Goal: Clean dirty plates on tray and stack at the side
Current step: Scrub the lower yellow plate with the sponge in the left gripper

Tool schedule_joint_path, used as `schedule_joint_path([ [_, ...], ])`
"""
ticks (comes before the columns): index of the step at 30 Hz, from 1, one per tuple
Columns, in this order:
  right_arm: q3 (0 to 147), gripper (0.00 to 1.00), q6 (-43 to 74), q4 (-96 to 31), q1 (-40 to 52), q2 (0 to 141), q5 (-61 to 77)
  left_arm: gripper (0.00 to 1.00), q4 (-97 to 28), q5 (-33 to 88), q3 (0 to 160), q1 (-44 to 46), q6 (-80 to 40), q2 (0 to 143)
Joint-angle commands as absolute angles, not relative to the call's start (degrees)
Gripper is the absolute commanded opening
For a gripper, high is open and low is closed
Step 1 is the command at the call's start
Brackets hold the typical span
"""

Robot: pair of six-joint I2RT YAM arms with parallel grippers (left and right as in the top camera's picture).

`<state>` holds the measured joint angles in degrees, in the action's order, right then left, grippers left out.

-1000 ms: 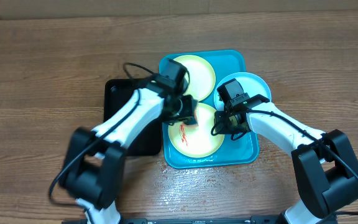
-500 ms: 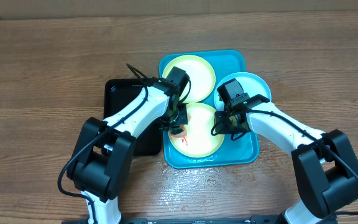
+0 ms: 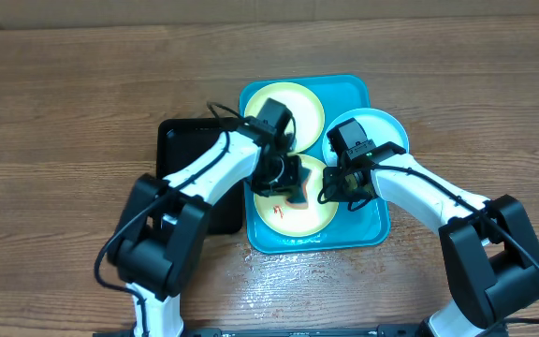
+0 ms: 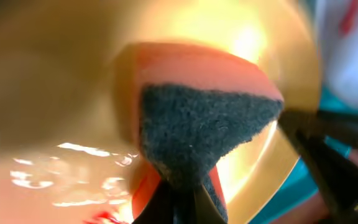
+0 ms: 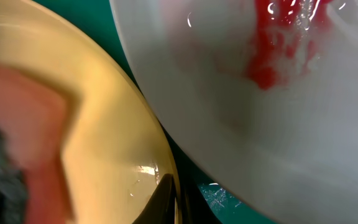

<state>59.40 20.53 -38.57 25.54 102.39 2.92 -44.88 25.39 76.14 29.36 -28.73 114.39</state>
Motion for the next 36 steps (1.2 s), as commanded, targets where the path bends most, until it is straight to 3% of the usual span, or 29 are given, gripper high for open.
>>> schedule_joint_path([
  [1, 59.27, 0.04, 21.06, -39.03, 25.02, 102.65, -1.21, 0.04, -46.94, 29.36, 76.9, 29.87, -27.44, 115.83],
  [8, 59.27, 0.04, 21.08, -39.05, 25.02, 102.65, -1.19, 0.04, -56.58, 11.68, 77.01, 29.61, -27.42, 115.7],
  [12, 59.27, 0.04, 21.08, -39.05, 25.02, 102.65, -1.17, 0.04, -57.87, -3.51, 76.99, 29.61, -28.97, 115.7],
  [17, 59.27, 0.04, 21.08, -39.07, 25.02, 102.65, -1.17, 0.04, -57.82, -12.53, 77.19, 29.39, -30.55, 115.66],
  [30, 59.27, 0.04, 21.08, -39.03, 25.02, 102.65, 0.1, 0.04, -54.11, -16.01, 82.17, 27.7, -30.35, 115.61],
  [36, 59.27, 0.04, 21.08, -39.03, 25.02, 102.65, 0.1, 0.04, -50.0, 3.68, 82.11, 27.97, -23.94, 116.31],
])
